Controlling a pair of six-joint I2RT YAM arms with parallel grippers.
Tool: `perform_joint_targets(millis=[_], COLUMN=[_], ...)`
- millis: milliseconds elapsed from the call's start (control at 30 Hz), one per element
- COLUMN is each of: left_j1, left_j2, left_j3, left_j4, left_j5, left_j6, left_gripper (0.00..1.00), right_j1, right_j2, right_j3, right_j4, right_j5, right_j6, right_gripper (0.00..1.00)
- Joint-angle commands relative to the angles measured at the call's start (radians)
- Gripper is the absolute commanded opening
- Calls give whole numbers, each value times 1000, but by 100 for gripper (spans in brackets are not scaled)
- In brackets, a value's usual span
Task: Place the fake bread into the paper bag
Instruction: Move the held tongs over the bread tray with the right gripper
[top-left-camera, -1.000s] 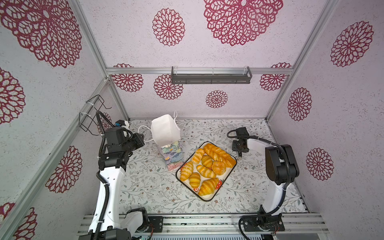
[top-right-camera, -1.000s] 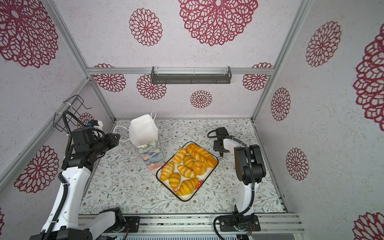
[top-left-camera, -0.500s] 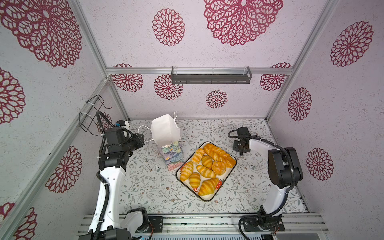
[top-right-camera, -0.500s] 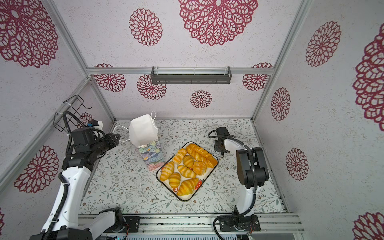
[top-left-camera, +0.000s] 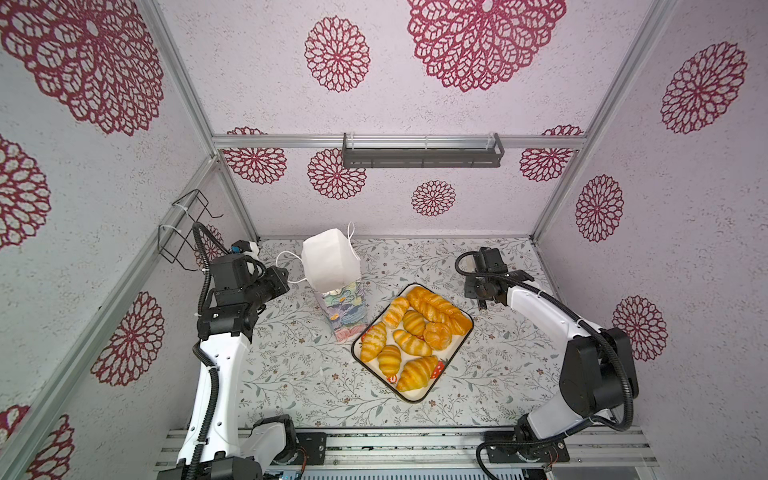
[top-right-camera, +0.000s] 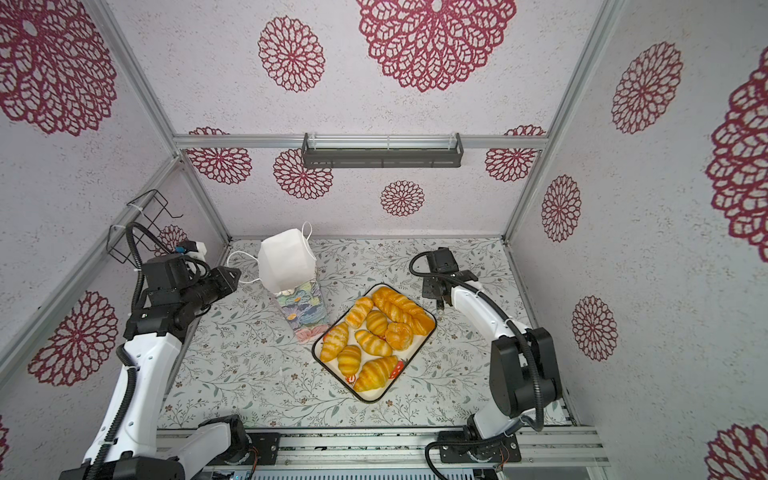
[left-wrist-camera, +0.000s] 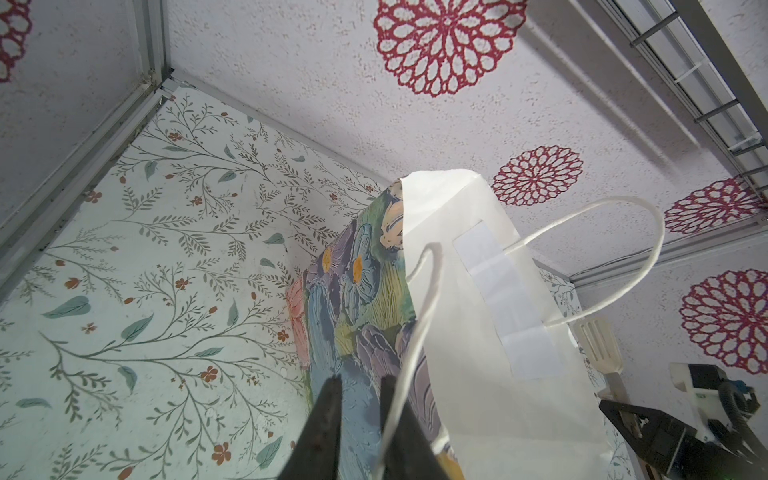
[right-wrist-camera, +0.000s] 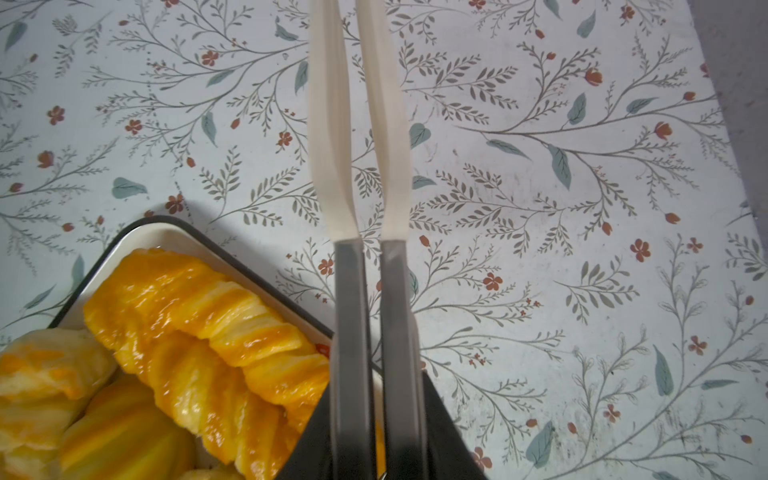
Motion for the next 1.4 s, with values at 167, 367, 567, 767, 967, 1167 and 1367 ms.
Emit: perform_joint_targets(millis=[167, 367, 567, 767, 967, 1167, 1367], left_j1=[6, 7, 6, 7, 6, 7, 7], left_j2=[-5, -6, -7, -11, -15, -20, -22], left_j3=[-9, -9, -9, -11, -11, -12, -11], left_j4=[31, 30, 31, 30, 29, 29, 30], left_j5=[8, 9, 12, 9, 5, 8, 9], left_j6=[-3, -2, -5, -2, 1, -1, -1], left_gripper=[21, 22, 21, 21, 22, 22, 22], right_j1=[91, 166, 243, 307, 365, 380, 384], right_j2=[-143, -207, -255, -282, -302, -331, -351], right_j3=[36, 54, 60, 47, 57, 50, 55], right_j4=[-145, -247, -340, -410, -488, -552, -598], right_j5=[18, 1, -6, -18, -20, -44, -60], right_j6=[25, 35, 55, 72, 87, 97, 106], right_gripper=[27, 27, 28, 28, 30, 33, 36])
